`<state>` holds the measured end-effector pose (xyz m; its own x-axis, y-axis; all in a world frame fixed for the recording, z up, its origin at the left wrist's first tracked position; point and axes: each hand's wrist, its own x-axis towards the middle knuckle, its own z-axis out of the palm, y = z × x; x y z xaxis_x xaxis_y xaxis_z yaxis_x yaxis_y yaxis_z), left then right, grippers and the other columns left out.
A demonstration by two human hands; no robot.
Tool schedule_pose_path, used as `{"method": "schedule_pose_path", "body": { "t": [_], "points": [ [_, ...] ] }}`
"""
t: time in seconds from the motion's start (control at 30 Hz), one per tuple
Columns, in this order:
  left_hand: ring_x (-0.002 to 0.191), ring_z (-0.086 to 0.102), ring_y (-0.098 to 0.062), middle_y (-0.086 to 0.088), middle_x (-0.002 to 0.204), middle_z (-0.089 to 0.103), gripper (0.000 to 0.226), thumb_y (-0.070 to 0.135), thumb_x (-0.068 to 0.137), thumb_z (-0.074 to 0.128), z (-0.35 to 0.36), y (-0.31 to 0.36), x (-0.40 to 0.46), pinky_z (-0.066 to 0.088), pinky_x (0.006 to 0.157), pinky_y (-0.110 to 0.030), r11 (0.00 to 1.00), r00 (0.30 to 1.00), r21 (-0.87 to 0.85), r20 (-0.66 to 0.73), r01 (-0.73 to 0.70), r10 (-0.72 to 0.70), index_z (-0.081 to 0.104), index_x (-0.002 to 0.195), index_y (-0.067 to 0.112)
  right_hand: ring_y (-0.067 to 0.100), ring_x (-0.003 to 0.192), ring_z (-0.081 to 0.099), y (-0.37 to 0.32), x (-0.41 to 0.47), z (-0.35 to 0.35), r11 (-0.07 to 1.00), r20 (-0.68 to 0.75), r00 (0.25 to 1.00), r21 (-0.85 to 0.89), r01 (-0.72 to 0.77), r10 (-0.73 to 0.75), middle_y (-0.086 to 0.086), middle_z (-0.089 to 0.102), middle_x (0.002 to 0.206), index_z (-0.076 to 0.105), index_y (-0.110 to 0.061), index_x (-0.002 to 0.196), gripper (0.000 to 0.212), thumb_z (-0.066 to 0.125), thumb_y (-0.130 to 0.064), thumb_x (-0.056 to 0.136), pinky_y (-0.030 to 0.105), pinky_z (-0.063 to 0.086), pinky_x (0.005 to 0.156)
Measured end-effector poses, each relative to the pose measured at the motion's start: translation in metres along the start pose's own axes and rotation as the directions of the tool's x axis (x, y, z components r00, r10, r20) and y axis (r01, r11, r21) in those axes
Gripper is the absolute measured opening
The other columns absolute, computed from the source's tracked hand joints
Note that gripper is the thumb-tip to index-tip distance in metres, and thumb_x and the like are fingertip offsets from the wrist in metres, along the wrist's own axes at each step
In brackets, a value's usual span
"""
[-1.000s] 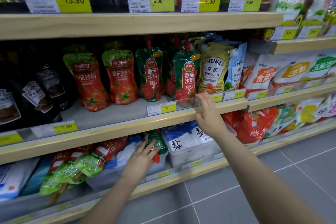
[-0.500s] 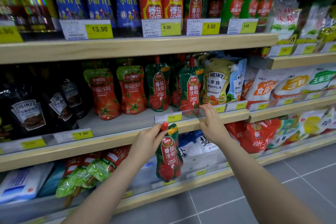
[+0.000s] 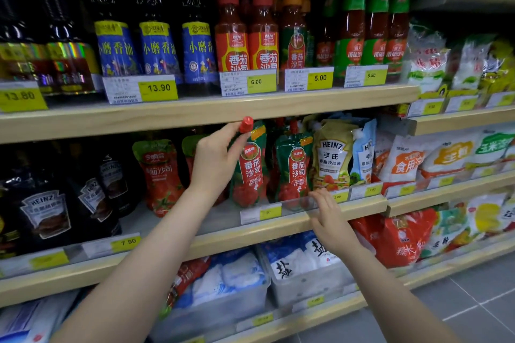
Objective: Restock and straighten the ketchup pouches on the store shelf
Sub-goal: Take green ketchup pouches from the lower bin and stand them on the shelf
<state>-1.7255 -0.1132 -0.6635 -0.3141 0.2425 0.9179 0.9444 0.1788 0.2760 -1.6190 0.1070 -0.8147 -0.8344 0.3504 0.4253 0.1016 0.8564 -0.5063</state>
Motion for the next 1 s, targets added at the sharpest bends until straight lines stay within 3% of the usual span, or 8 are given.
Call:
{"method": "schedule_pose_path", "body": {
  "t": [0.13, 0.2, 0.37, 0.5, 0.6, 0.73, 0.87, 1.0],
  "points": [
    [0.09, 0.067, -0.013, -0.006, 0.1, 0.072, 0.026, 0.02, 0.089, 0.059, 0.009, -0.014, -0.028, 0.049, 0.084, -0.019, 0.975, 0.981, 0.122, 0.079, -0.186, 0.177, 0.067, 0.108, 0.004, 0.016, 0.143, 0.009, 0.0, 0.001, 0.001, 1.0, -0.005, 1.0, -0.011, 0.009, -0.009, 0.004, 0.022, 0.151, 0.03, -0.013, 0.139, 0.056, 0.042, -0.003, 0.085, 0.023, 0.004, 0.111],
    [0.09, 0.067, -0.013, -0.005, 0.1, 0.071, 0.026, 0.019, 0.087, 0.061, 0.014, -0.02, -0.051, 0.053, 0.082, -0.023, 0.984, 0.986, 0.104, 0.102, -0.144, 0.133, 0.066, 0.109, 0.005, 0.016, 0.142, 0.009, 0.0, 0.001, 0.002, 1.0, -0.01, 1.0, -0.016, 0.011, -0.012, 0.004, 0.023, 0.151, 0.031, -0.012, 0.138, 0.056, 0.042, -0.002, 0.084, 0.023, 0.004, 0.111],
    [0.095, 0.059, 0.008, 0.016, 0.102, 0.064, 0.029, 0.029, 0.084, 0.063, 0.022, -0.019, -0.067, 0.046, 0.082, -0.008, 0.987, 0.996, -0.147, 0.055, 0.071, -0.064, 0.064, 0.109, 0.016, 0.016, 0.142, 0.009, 0.001, 0.001, 0.005, 1.0, -0.029, 1.0, -0.02, 0.013, -0.013, 0.004, 0.025, 0.15, 0.031, -0.013, 0.138, 0.057, 0.042, -0.001, 0.083, 0.023, 0.005, 0.111],
    [0.105, 0.06, -0.008, 0.016, 0.108, 0.061, 0.037, 0.025, 0.08, 0.067, 0.026, -0.03, -0.091, 0.043, 0.085, -0.014, 0.856, 0.867, -0.186, 0.237, 0.483, -0.438, 0.06, 0.115, 0.018, 0.015, 0.142, 0.009, 0.001, 0.0, 0.005, 1.0, -0.032, 0.999, -0.013, 0.006, -0.007, 0.004, 0.024, 0.15, 0.031, -0.013, 0.138, 0.056, 0.042, -0.001, 0.083, 0.022, 0.005, 0.111],
    [0.089, 0.061, 0.001, 0.011, 0.098, 0.066, 0.035, 0.034, 0.078, 0.065, 0.025, -0.039, -0.101, 0.041, 0.072, -0.008, 0.914, 0.87, -0.089, 0.356, 0.395, -0.341, 0.062, 0.108, 0.017, 0.016, 0.142, 0.009, 0.0, 0.001, 0.005, 1.0, -0.035, 0.999, -0.013, 0.018, -0.018, 0.005, 0.024, 0.15, 0.031, -0.012, 0.138, 0.057, 0.042, -0.001, 0.084, 0.024, 0.005, 0.112],
    [0.077, 0.061, 0.004, 0.021, 0.077, 0.067, 0.005, 0.044, 0.083, 0.06, 0.019, -0.041, -0.087, 0.043, 0.066, -0.021, 0.884, 0.823, -0.089, 0.417, 0.46, -0.387, 0.063, 0.085, 0.041, 0.016, 0.142, 0.01, -0.001, 0.0, 0.006, 1.0, -0.046, 0.999, -0.004, 0.014, -0.015, 0.005, 0.026, 0.149, 0.031, -0.012, 0.138, 0.057, 0.042, 0.0, 0.083, 0.024, 0.005, 0.113],
    [0.074, 0.061, -0.008, 0.016, 0.068, 0.064, 0.057, 0.089, 0.06, 0.039, 0.029, -0.041, -0.062, 0.046, 0.066, -0.029, 0.788, 0.709, 0.018, 0.425, 0.615, -0.563, 0.059, 0.072, 0.037, 0.017, 0.142, 0.01, -0.003, 0.0, 0.007, 1.0, -0.059, 0.998, -0.005, 0.024, -0.025, 0.006, 0.027, 0.148, 0.032, -0.011, 0.137, 0.057, 0.042, 0.001, 0.082, 0.026, 0.006, 0.114],
    [0.073, 0.058, -0.005, 0.017, 0.076, 0.061, 0.057, 0.089, 0.058, 0.044, 0.041, -0.048, -0.053, 0.044, 0.064, -0.023, 0.72, 0.613, 0.111, 0.447, 0.685, -0.651, 0.056, 0.073, 0.036, 0.016, 0.142, 0.01, -0.003, -0.001, 0.005, 1.0, -0.053, 0.998, -0.017, 0.019, -0.02, 0.005, 0.026, 0.149, 0.031, -0.012, 0.137, 0.056, 0.042, 0.0, 0.083, 0.025, 0.005, 0.113]
  ]
}}
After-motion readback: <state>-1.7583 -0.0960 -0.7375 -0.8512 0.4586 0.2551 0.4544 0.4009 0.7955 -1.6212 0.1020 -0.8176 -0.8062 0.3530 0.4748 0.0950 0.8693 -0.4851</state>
